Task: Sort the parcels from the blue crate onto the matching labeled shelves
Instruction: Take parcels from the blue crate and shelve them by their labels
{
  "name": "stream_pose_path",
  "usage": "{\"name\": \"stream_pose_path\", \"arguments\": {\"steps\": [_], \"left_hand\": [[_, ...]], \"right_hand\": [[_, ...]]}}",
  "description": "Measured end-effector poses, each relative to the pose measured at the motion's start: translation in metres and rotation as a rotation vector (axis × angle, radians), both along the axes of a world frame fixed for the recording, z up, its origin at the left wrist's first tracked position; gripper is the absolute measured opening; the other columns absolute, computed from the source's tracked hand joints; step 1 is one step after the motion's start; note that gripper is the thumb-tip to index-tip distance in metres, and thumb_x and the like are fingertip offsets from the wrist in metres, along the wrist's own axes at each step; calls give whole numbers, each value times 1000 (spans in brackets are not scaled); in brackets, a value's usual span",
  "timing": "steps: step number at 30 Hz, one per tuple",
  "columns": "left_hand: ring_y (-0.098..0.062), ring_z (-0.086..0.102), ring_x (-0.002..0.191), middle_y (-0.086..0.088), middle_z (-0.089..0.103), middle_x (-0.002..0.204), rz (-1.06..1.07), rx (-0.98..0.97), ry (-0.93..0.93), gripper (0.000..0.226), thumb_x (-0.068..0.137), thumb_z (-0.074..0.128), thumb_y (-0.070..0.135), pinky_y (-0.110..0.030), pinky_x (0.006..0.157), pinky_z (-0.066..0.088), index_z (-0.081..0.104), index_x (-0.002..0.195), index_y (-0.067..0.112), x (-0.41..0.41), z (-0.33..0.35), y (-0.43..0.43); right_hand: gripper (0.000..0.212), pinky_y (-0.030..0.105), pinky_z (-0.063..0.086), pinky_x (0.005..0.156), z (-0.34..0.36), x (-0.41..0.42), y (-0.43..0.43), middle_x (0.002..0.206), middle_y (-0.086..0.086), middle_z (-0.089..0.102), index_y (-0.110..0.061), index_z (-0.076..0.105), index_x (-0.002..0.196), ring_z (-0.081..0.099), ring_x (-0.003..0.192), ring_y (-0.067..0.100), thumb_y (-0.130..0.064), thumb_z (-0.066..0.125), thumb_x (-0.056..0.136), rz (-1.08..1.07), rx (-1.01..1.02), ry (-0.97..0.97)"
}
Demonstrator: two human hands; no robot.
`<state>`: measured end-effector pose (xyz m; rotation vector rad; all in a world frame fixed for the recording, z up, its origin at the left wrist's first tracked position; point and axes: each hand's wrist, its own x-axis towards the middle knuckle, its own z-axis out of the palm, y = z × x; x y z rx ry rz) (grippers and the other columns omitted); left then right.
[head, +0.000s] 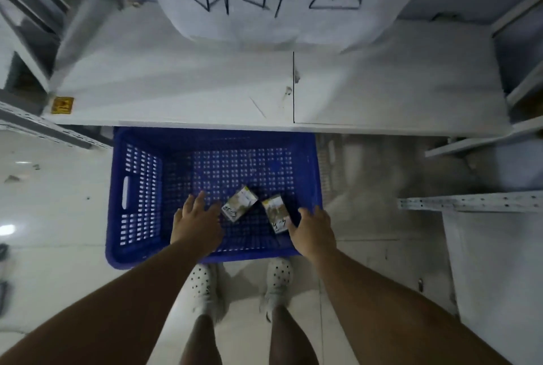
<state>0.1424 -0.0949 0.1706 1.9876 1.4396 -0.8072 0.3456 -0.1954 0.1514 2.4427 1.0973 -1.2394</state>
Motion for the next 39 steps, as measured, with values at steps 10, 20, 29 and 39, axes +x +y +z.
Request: {"name": "stream_pose_path", "arguments": {"steps": [10,20,29,39], "left_hand": [[-29,-5,147,-6,-3,161,-162,-16,58,67,94,50,22,-46,118,12,16,151,30,-5,-170,4],[-35,12,141,-12,14,155,-51,-84,27,62,93,52,20,-50,110,26,23,147,20,-13,-309,-10],[-40,24,137,-15,15,154,167,-45,-48,89,83,70,29,-52,109,30,13,150,16,2,-405,3],[-39,27,134,-20,23,148,362,-45,6,117,77,72,47,-46,110,26,-13,151,13,5,-443,-7]], "right_hand": [[59,43,41,106,-167,-29,-9,159,9,18,-20,22,152,31,140,30,-33,47,100,-116,-64,180],[55,47,48,97,-301,-30,9,146,17,27,-18,30,147,44,123,36,-22,50,96,-121,-228,134],[100,49,37,104,-384,-28,19,152,20,19,-28,-5,152,26,136,37,-26,71,86,-234,-159,-80],[124,50,37,102,-413,-17,9,156,25,13,-21,-25,149,27,139,39,-38,77,80,-183,-278,-89]]}}
